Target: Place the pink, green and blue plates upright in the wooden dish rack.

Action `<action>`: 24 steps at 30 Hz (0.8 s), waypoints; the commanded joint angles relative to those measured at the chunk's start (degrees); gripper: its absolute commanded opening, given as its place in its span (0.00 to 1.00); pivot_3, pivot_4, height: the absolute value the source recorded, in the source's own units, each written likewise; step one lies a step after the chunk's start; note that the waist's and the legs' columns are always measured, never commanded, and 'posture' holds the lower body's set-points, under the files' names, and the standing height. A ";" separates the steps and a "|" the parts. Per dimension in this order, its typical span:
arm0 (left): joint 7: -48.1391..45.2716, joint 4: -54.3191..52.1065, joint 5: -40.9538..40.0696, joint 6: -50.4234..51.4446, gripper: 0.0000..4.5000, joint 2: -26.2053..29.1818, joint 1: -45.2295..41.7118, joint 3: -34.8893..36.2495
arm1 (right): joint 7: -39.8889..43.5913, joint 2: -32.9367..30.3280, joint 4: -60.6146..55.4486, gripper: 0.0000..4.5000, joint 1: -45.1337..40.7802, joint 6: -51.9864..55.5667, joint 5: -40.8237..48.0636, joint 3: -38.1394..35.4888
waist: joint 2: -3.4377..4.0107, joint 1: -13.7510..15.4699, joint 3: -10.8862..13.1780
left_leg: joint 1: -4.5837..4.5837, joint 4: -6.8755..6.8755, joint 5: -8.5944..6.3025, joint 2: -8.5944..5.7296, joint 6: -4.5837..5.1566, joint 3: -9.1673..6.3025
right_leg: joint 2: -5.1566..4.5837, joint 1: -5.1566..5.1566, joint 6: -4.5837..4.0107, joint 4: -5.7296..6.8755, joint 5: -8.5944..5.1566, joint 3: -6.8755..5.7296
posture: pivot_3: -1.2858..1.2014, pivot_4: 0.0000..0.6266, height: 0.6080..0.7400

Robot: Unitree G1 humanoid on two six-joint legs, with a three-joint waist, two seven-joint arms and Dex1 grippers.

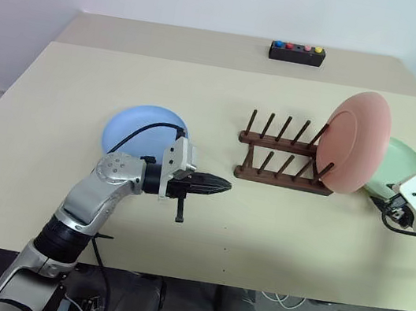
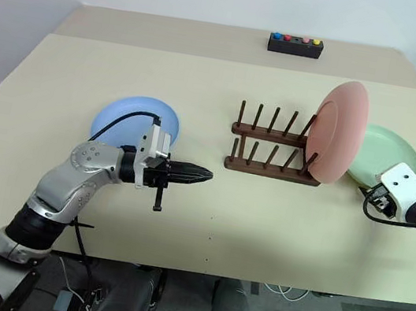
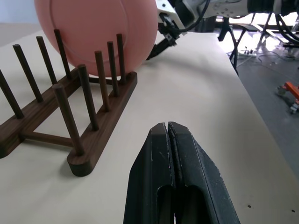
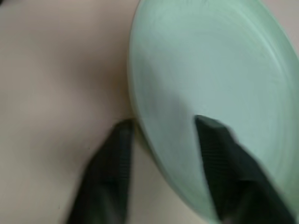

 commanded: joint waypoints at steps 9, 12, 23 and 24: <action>0.33 -2.61 -0.74 -0.65 0.00 0.57 1.12 0.81 | -7.04 -2.98 -3.88 0.01 4.93 -4.06 -1.90 -4.01 | 0.00 0.20 0.00 | 0.01 -0.01 0.00 0.00 0.00 -0.03 | 0.00 0.02 0.00 0.00 0.00 0.00 | 0.52 0.24 1.00; 0.31 -2.19 -0.61 -0.93 0.00 0.53 1.18 0.75 | -12.31 -4.47 -11.74 0.01 8.52 -4.15 -1.61 -10.11 | 0.06 0.12 0.01 | 0.00 -0.01 0.00 -0.02 0.00 -0.03 | 0.00 0.01 0.00 0.00 0.00 0.01 | 0.52 0.24 1.00; -1.04 2.08 0.02 -2.80 0.00 -0.46 -1.46 0.57 | -14.75 -7.12 -37.29 0.01 4.80 0.47 1.75 -20.03 | 0.18 -1.10 0.02 | 0.05 -0.02 0.00 -0.01 0.00 0.00 | 0.00 0.03 0.00 0.02 0.00 0.04 | 0.52 0.24 1.00; -1.08 2.51 0.09 -3.10 0.00 -0.42 -1.65 0.73 | -14.01 -6.97 -39.06 0.01 3.52 1.10 2.91 -19.81 | 0.18 -1.13 0.02 | 0.04 -0.02 0.00 -0.01 0.00 0.00 | 0.00 0.02 0.00 0.03 0.00 0.04 | 0.52 0.24 1.00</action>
